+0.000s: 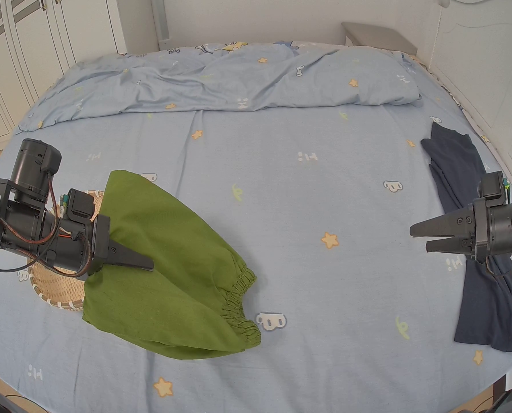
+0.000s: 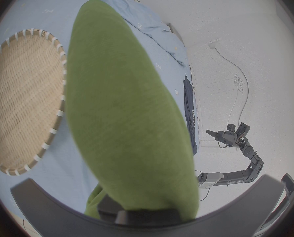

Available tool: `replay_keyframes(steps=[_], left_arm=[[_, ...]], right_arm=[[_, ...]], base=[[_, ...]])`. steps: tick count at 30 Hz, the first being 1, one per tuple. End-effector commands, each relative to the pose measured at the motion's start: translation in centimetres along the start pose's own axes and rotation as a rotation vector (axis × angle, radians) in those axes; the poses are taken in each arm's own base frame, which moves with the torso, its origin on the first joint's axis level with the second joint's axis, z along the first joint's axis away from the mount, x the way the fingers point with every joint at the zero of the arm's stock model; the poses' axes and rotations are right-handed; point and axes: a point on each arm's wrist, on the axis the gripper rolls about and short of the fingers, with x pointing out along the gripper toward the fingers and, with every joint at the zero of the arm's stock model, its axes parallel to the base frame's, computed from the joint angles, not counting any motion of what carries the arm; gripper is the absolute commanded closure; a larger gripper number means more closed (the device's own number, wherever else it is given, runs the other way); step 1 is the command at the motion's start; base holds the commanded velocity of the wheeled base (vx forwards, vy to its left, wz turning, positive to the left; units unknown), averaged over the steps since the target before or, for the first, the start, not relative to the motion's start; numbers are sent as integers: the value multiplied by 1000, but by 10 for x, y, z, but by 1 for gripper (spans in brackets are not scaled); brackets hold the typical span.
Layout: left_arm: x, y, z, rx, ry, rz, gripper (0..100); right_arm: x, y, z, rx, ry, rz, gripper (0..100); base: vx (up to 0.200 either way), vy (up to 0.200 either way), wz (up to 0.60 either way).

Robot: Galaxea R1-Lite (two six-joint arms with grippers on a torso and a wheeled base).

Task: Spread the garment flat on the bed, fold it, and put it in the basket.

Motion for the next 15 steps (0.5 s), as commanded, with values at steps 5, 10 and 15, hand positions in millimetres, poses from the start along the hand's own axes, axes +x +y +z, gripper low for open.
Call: replay_keyframes(steps=[5, 10, 15], left_arm=[[1, -2, -1, 15, 0, -12, 100], [-4, -9, -3, 36, -10, -24, 100], [-7, -26, -13, 106, 0, -63, 100]], right_arm=[[0, 2, -1, -5, 5, 5, 0], [0, 2, -1, -6, 4, 6, 0], [1, 2, -2, -8, 8, 6, 0]], base=[[0, 120, 0], [0, 0, 0], [0, 0, 0]])
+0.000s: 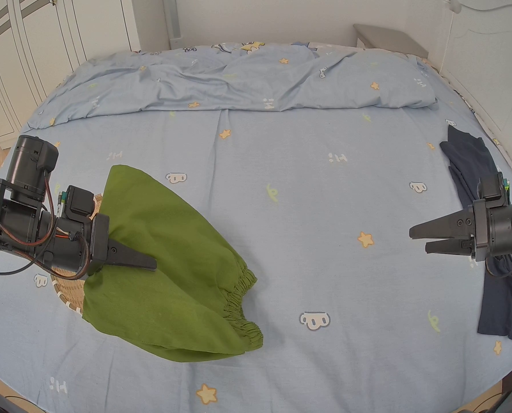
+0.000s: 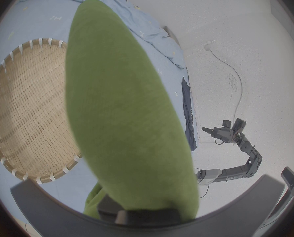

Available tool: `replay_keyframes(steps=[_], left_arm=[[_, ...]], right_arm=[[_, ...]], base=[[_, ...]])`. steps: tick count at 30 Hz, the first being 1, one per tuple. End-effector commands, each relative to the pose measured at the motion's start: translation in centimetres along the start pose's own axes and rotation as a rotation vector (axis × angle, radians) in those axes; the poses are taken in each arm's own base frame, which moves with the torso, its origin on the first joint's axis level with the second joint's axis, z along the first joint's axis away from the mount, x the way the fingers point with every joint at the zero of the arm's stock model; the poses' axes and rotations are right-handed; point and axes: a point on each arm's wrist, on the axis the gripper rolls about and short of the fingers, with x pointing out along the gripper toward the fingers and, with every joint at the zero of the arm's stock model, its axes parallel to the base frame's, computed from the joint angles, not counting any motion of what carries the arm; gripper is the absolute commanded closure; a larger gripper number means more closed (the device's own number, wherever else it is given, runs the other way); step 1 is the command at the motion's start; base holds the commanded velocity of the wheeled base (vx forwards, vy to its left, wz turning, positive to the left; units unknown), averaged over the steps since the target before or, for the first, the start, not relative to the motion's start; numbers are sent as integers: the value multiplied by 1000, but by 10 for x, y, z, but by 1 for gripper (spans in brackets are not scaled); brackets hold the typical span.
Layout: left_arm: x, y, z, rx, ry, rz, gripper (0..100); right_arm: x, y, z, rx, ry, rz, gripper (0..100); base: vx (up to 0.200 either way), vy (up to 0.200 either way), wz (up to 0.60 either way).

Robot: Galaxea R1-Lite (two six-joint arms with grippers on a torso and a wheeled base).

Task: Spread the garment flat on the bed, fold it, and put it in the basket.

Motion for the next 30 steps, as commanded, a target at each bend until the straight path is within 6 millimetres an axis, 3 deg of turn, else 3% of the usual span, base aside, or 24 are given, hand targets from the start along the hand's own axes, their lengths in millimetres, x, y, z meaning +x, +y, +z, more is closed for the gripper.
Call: replay_keyframes(steps=[1, 3, 6, 14, 23, 30], left_arm=[[-3, -18, -8, 71, 6, -39, 100], [0, -29, -12, 149, 24, -67, 100], [-1, -30, -10, 215, 14, -70, 100], [-22, -28, 26, 317, -164, -39, 100], [-61, 2, 45, 327, -415, 53, 100], [-62, 28, 33, 219, -399, 110, 100]], right_arm=[[1, 1, -1, -3, 6, 3, 0], [4, 2, -5, -9, 22, 9, 0], [6, 2, -7, -10, 35, 13, 0], [4, 5, -8, -20, 31, 18, 0], [-1, 10, -9, -33, 16, 30, 0], [-1, 10, -10, -34, 17, 29, 0]], base=[[0, 0, 0], [0, 0, 0], [0, 0, 0], [0, 0, 0], [0, 0, 0], [0, 0, 0]])
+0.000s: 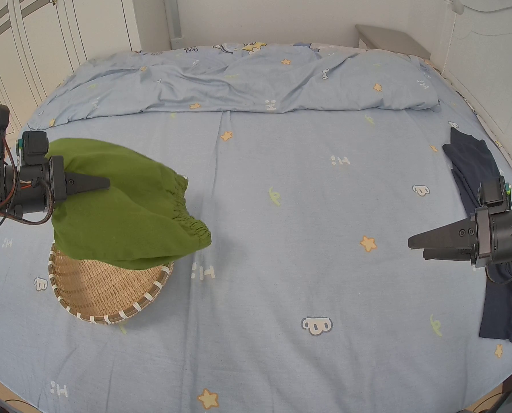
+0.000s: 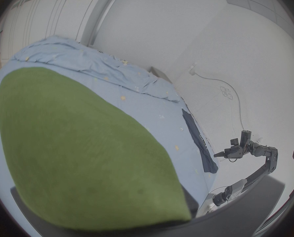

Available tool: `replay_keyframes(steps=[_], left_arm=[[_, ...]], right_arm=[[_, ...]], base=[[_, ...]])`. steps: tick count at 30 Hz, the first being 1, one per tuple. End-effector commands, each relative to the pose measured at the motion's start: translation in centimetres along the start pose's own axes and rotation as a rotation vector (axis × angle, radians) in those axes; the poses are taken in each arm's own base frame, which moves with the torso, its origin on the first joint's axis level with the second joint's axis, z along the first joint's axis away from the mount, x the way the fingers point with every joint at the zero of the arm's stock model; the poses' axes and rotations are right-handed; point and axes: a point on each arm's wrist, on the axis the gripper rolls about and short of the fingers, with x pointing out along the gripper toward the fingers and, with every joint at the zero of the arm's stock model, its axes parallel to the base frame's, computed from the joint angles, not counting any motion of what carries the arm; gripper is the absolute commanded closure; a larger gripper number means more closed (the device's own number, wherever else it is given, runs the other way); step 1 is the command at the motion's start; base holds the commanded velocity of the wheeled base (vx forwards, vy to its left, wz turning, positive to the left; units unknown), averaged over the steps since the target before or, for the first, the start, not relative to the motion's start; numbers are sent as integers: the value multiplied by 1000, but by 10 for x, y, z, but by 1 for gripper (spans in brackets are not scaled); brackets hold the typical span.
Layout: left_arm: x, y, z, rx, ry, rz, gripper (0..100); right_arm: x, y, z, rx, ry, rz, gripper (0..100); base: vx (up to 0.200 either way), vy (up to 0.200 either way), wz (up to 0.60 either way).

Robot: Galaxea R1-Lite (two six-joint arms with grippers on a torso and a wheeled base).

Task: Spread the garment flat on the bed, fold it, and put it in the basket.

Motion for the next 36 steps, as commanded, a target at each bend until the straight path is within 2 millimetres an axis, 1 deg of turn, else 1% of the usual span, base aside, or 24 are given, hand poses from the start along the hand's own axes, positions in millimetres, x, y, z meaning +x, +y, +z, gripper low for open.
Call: replay_keyframes(steps=[1, 5, 7, 8, 9, 10, 11, 13, 16, 19, 23, 29, 30, 32, 36], left_arm=[[-8, 21, -17, -74, 20, 73, 100], [-11, 37, -34, -141, 52, 122, 100], [-11, 55, -47, -214, 87, 164, 100], [-10, 57, -48, -223, 91, 169, 100], [-6, 70, -54, -285, 119, 192, 100], [-4, 74, -57, -319, 132, 201, 100], [-4, 74, -57, -319, 132, 201, 100], [0, 81, -61, -423, 173, 227, 100], [7, 93, -63, -495, 228, 248, 100], [9, 94, -62, -549, 286, 258, 100], [18, 105, -57, -620, 366, 277, 100], [36, 126, -60, -652, 416, 330, 100], [36, 126, -60, -652, 416, 330, 100], [47, 137, -63, -660, 444, 370, 100], [53, 142, -67, -668, 465, 377, 100]], right_arm=[[-1, 1, 0, -3, -2, 2, 0], [-1, 1, -1, -3, 0, 5, 0], [-2, 5, -2, -14, -1, 16, 0], [-3, 5, -2, -15, -1, 17, 0], [-4, 7, -3, -19, -2, 21, 0], [-4, 8, -3, -20, -3, 23, 0], [-4, 8, -3, -20, -3, 23, 0], [-7, 10, -4, -27, -10, 30, 0], [-7, 10, -5, -27, -8, 29, 0], [-7, 10, -5, -27, -8, 29, 0], [-6, 10, -5, -26, -7, 29, 0], [-6, 9, -5, -27, -5, 26, 0], [-6, 9, -5, -27, -5, 26, 0], [-5, 8, -5, -25, -3, 26, 0], [-5, 8, -5, -24, -2, 25, 0]], base=[[0, 0, 0], [0, 0, 0], [0, 0, 0], [0, 0, 0], [0, 0, 0], [0, 0, 0], [0, 0, 0], [0, 0, 0], [0, 0, 0], [0, 0, 0], [0, 0, 0], [0, 0, 0], [0, 0, 0], [0, 0, 0], [0, 0, 0]])
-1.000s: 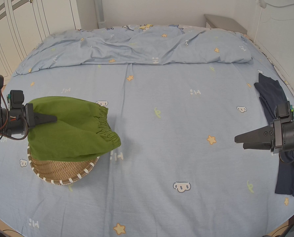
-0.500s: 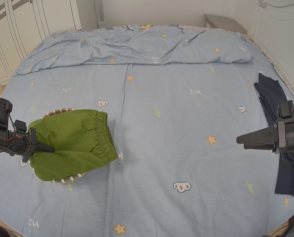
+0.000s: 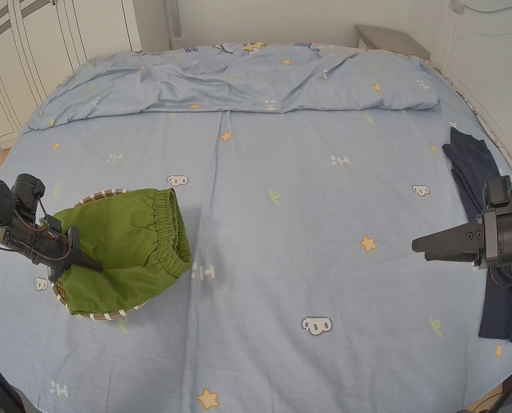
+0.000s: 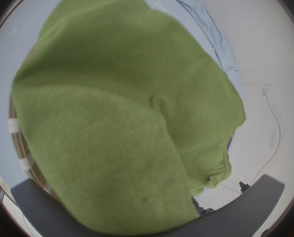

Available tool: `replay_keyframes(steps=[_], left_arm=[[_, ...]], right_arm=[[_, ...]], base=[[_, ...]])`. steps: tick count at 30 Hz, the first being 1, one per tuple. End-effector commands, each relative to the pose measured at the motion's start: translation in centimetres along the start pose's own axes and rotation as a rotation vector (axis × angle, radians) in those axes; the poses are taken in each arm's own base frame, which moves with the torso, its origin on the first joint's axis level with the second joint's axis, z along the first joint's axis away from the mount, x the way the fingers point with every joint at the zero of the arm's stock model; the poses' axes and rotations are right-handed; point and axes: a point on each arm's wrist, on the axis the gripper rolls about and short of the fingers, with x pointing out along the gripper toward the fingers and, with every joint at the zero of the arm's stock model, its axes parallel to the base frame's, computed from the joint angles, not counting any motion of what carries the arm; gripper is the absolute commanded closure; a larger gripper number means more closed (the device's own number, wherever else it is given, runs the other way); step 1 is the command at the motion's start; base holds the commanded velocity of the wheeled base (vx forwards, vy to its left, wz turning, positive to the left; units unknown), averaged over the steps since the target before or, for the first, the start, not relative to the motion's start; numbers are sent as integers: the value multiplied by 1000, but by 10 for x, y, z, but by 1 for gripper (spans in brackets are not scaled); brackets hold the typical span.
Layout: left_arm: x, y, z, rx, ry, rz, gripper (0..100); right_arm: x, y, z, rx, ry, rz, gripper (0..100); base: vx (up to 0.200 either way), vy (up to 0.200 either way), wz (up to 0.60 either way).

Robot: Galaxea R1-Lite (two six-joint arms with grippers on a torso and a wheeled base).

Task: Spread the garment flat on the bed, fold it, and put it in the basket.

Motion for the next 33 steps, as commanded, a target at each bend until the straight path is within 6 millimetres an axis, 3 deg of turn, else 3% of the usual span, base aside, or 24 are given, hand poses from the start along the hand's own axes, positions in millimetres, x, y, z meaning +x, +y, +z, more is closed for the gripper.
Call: replay_keyframes(steps=[1, 6, 10, 11, 12, 15, 19, 20, 22, 26, 28, 30, 31, 33], left_arm=[[19, 8, 7, -27, 49, 21, 0], [11, 3, 6, -15, 28, 13, 0], [-13, -11, -1, 22, -26, 4, 0], [-28, -18, -6, 40, -58, 6, 0], [-28, -18, -6, 40, -58, 6, 0], [-64, -36, -24, 95, -146, -2, 0], [-95, -49, -42, 142, -255, 34, 0], [-95, -49, -42, 142, -255, 34, 0], [-120, -61, -61, 190, -355, 62, 0], [-142, -80, -89, 282, -437, 35, 0], [-159, -92, -126, 364, -472, -31, 0], [-160, -92, -131, 372, -474, -37, 0], [-174, -86, -172, 451, -528, -84, 0], [-181, -74, -200, 501, -591, -84, 0]], right_arm=[[1, -1, 0, 2, 3, -1, 0], [1, -1, 0, 3, 4, -1, 0], [1, -1, 0, 3, 6, -2, 0], [1, -1, 0, 1, 3, -2, 0], [1, -1, 0, 1, 3, -2, 0], [0, 0, 0, -1, -2, -2, 0], [-3, 2, 0, -9, -13, -1, 0], [-3, 2, 0, -9, -13, -1, 0], [-15, 10, -2, -37, -51, 9, 0], [-25, 16, -5, -64, -81, 18, 0], [-36, 22, -14, -105, -107, 22, 0], [-37, 22, -16, -109, -107, 23, 0], [-49, 21, -41, -181, -116, 18, 0], [-54, 15, -66, -251, -106, 2, 0]], base=[[0, 0, 0], [0, 0, 0], [0, 0, 0], [0, 0, 0], [0, 0, 0], [0, 0, 0], [0, 0, 0], [0, 0, 0], [0, 0, 0], [0, 0, 0], [0, 0, 0], [0, 0, 0], [0, 0, 0], [0, 0, 0]])
